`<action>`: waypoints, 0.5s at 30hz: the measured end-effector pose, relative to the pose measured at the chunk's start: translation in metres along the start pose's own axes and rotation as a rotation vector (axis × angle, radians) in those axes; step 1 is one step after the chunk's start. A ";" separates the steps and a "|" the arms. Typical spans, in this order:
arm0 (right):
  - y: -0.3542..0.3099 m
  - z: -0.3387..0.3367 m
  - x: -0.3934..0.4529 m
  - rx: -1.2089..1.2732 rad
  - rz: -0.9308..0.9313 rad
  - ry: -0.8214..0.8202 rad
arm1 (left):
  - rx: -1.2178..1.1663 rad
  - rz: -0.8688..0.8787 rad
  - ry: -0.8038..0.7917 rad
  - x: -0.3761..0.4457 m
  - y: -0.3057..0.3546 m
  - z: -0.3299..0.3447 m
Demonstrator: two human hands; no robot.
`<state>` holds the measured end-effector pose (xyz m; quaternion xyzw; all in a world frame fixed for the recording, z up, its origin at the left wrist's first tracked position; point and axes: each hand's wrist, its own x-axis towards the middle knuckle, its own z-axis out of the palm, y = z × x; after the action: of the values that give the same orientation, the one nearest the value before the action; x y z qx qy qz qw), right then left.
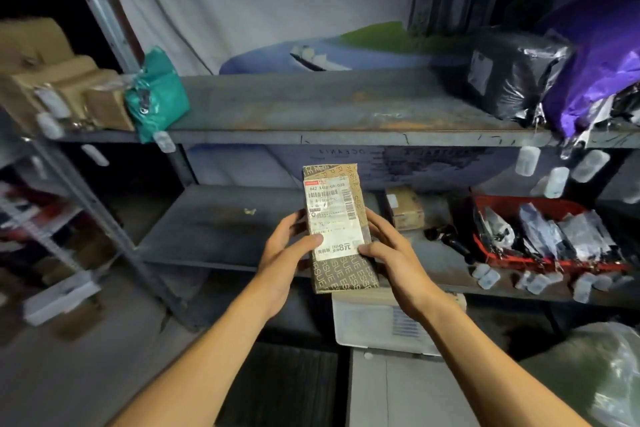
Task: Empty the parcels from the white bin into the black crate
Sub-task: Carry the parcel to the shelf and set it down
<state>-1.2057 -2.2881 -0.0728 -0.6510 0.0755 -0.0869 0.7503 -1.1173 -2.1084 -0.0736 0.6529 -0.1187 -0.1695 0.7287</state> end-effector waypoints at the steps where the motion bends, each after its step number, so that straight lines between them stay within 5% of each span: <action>1: 0.003 0.008 0.007 0.000 0.006 0.006 | 0.000 -0.002 -0.004 0.006 -0.001 -0.010; 15: 0.053 0.099 0.105 0.008 0.120 0.085 | -0.085 -0.101 -0.042 0.096 -0.028 -0.122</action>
<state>-1.0792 -2.2098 -0.1109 -0.6381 0.1458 -0.0695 0.7528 -0.9836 -2.0383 -0.1202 0.6230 -0.0935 -0.2243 0.7435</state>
